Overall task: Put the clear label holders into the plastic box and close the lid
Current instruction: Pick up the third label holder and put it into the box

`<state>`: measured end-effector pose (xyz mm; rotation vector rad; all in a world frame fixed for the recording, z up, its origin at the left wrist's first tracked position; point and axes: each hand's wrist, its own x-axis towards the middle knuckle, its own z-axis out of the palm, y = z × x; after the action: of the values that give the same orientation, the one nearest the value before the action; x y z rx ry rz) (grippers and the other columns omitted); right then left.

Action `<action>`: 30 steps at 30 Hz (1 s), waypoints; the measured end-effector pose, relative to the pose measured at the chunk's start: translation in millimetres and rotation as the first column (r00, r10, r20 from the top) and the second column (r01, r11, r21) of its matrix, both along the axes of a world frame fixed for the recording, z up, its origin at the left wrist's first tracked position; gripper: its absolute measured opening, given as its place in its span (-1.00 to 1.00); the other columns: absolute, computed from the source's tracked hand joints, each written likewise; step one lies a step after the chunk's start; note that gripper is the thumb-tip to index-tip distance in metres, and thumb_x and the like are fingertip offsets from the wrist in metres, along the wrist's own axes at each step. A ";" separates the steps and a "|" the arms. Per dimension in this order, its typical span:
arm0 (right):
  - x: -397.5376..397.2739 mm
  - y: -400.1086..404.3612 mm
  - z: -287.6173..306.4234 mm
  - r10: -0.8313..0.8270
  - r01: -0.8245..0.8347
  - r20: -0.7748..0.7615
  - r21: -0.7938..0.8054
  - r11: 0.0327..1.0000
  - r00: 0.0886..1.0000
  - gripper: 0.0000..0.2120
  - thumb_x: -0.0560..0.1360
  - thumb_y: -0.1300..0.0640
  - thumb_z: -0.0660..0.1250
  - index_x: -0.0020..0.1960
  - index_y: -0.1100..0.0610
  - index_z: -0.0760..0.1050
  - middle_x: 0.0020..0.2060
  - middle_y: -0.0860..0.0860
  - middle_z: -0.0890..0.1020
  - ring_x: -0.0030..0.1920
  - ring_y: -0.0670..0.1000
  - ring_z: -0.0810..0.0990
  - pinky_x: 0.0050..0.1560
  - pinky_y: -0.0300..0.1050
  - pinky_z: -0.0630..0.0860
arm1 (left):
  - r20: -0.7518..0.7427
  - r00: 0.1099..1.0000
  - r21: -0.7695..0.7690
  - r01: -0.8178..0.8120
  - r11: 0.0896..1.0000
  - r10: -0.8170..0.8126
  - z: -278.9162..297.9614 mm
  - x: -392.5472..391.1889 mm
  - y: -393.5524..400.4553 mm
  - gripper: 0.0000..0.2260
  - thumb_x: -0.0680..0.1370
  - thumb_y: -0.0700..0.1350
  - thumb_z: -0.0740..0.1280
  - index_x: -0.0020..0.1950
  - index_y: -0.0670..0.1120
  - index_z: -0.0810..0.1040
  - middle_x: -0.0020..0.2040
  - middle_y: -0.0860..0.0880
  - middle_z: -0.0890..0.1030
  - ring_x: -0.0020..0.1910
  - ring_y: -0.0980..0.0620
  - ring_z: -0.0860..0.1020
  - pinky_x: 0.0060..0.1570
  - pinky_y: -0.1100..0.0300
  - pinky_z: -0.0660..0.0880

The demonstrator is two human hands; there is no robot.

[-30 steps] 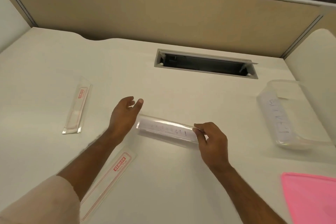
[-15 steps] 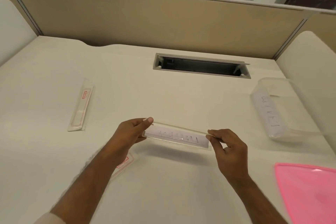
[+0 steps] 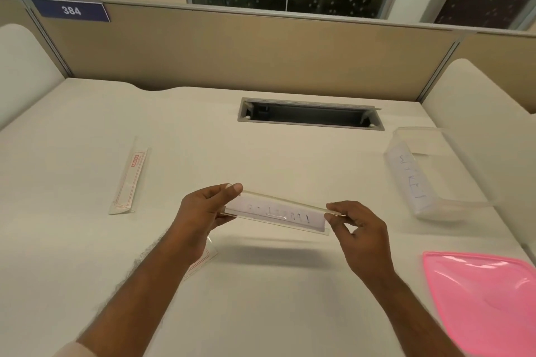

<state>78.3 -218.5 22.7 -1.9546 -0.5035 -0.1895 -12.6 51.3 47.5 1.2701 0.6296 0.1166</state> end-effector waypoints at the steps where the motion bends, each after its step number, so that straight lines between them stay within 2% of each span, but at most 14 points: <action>1: -0.8 -1.3 1.2 0.000 0.000 -0.013 -0.032 0.999 1.000 -0.77 0.45 0.23 0.46 -0.01 -0.08 0.60 -0.03 -0.23 0.65 -0.05 -0.14 0.61 -0.18 -0.21 0.52 | 0.008 0.999 0.008 -0.039 0.999 0.039 2.2 -0.3 -3.9 -0.49 0.20 0.12 0.61 0.02 -0.15 0.71 0.09 -0.23 0.69 0.12 -0.22 0.64 0.06 0.06 0.59; 3: -2.9 -3.3 3.9 -0.014 0.013 -0.008 -0.093 0.996 1.000 -0.73 0.44 0.16 0.48 0.11 -0.05 0.59 0.06 -0.26 0.61 0.05 -0.23 0.54 -0.11 -0.24 0.48 | 0.035 0.991 0.044 -0.133 0.990 0.132 7.1 -0.5 -11.7 -0.45 0.16 0.09 0.66 0.06 -0.13 0.69 0.07 -0.18 0.70 0.09 -0.17 0.66 0.02 0.08 0.60; 5: -5.3 -2.5 9.3 -0.014 0.023 0.061 -0.141 0.990 0.998 -0.65 0.43 0.15 0.49 0.20 0.00 0.57 0.12 -0.21 0.58 0.15 -0.23 0.49 0.00 -0.17 0.52 | 0.074 0.976 0.145 -0.214 0.966 0.205 13.7 0.0 -21.7 -0.44 0.13 0.10 0.66 0.06 -0.05 0.66 -0.02 -0.14 0.71 0.00 -0.11 0.69 -0.01 0.10 0.61; 8: -9.9 6.4 20.7 0.049 0.004 0.243 -0.212 0.977 0.969 -0.60 0.43 0.13 0.47 0.25 0.09 0.54 0.15 -0.10 0.58 0.20 -0.12 0.49 0.10 -0.06 0.54 | 0.129 0.961 0.340 -0.275 0.900 0.245 25.0 1.5 -39.9 -0.48 0.12 0.17 0.63 0.01 0.07 0.64 -0.12 0.04 0.68 -0.22 0.20 0.65 -0.23 0.33 0.54; 9: -11.7 11.2 23.9 0.070 0.003 0.287 -0.243 0.970 0.955 -0.59 0.43 0.10 0.46 0.26 0.12 0.54 0.16 -0.05 0.60 0.21 -0.06 0.50 0.11 -0.01 0.55 | 0.145 0.958 0.390 -0.286 0.875 0.248 27.8 2.1 -46.3 -0.49 0.12 0.19 0.62 0.01 0.10 0.63 -0.13 0.09 0.67 -0.26 0.22 0.63 -0.28 0.36 0.52; 12: -18.2 27.9 28.3 0.112 0.007 0.363 -0.313 0.950 0.925 -0.51 0.44 0.02 0.45 0.31 0.16 0.51 0.20 0.04 0.61 0.23 0.06 0.54 0.18 0.03 0.53 | 0.185 0.956 0.477 -0.288 0.830 0.226 34.4 3.7 -67.0 -0.48 0.16 0.24 0.59 0.05 0.15 0.59 -0.11 0.17 0.67 -0.20 0.23 0.63 -0.26 0.31 0.58; 16: -26.4 50.3 29.3 0.093 0.049 0.413 -0.319 0.946 0.906 -0.42 0.44 -0.10 0.42 0.35 0.17 0.46 0.24 0.04 0.60 0.23 0.02 0.55 0.27 -0.16 0.39 | 0.214 0.955 0.544 -0.290 0.787 0.204 41.0 7.9 -93.4 -0.51 0.22 0.22 0.60 0.07 0.21 0.52 -0.10 0.28 0.62 -0.13 0.43 0.55 -0.32 0.49 0.49; 20: -29.8 64.4 27.3 -0.013 0.118 0.411 -0.231 0.966 0.912 -0.38 0.32 0.04 0.56 0.30 0.20 0.46 0.18 0.05 0.62 0.16 0.04 0.59 0.22 -0.12 0.47 | 0.211 0.958 0.526 -0.281 0.803 0.196 46.0 9.9 -109.9 -0.49 0.26 0.21 0.59 0.13 0.18 0.52 -0.03 0.29 0.60 -0.12 0.27 0.59 -0.35 0.60 0.40; 23: -28.4 64.3 27.8 -0.072 0.132 0.334 -0.159 0.978 0.940 -0.39 0.32 -0.02 0.56 0.28 0.15 0.46 0.14 0.04 0.63 0.12 0.02 0.61 0.13 -0.10 0.57 | 0.236 0.964 0.494 -0.229 0.839 0.124 50.9 11.0 -110.0 -0.49 0.27 0.24 0.55 0.16 0.19 0.52 0.00 0.26 0.62 -0.08 0.15 0.63 -0.26 0.51 0.50; 26: -23.4 57.1 31.4 -0.097 0.094 0.117 0.023 0.995 0.988 -0.42 0.36 -0.18 0.48 0.29 0.00 0.42 0.12 -0.11 0.59 0.10 -0.12 0.56 0.08 -0.38 0.52 | 0.291 0.956 0.449 -0.180 0.875 0.047 52.6 9.8 -99.7 -0.51 0.29 0.31 0.46 0.16 0.22 0.51 0.03 0.25 0.65 0.00 0.19 0.64 -0.11 0.36 0.59; 27: -20.8 54.2 32.7 -0.101 0.095 0.056 0.098 0.991 0.993 -0.44 0.34 -0.20 0.49 0.25 -0.04 0.43 0.10 -0.14 0.60 0.09 -0.13 0.57 0.07 -0.39 0.52 | 0.295 0.955 0.448 -0.162 0.879 0.026 50.3 8.2 -94.7 -0.50 0.30 0.31 0.45 0.18 0.22 0.50 0.06 0.26 0.64 0.04 0.21 0.62 -0.04 0.32 0.59; 30: -11.6 44.7 37.6 -0.056 0.088 -0.107 0.329 0.940 0.993 -0.51 0.26 -0.10 0.59 0.12 -0.07 0.49 -0.01 -0.12 0.66 0.03 -0.03 0.65 0.07 -0.16 0.59 | 0.264 0.964 0.440 -0.089 0.893 -0.034 32.3 1.3 -77.3 -0.52 0.37 0.14 0.47 0.27 0.20 0.47 0.16 0.25 0.62 0.17 0.21 0.58 0.21 0.18 0.52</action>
<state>66.7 -173.8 60.3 -1.6416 -0.3131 -0.2117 -11.4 -26.0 79.8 1.6580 0.3960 0.4727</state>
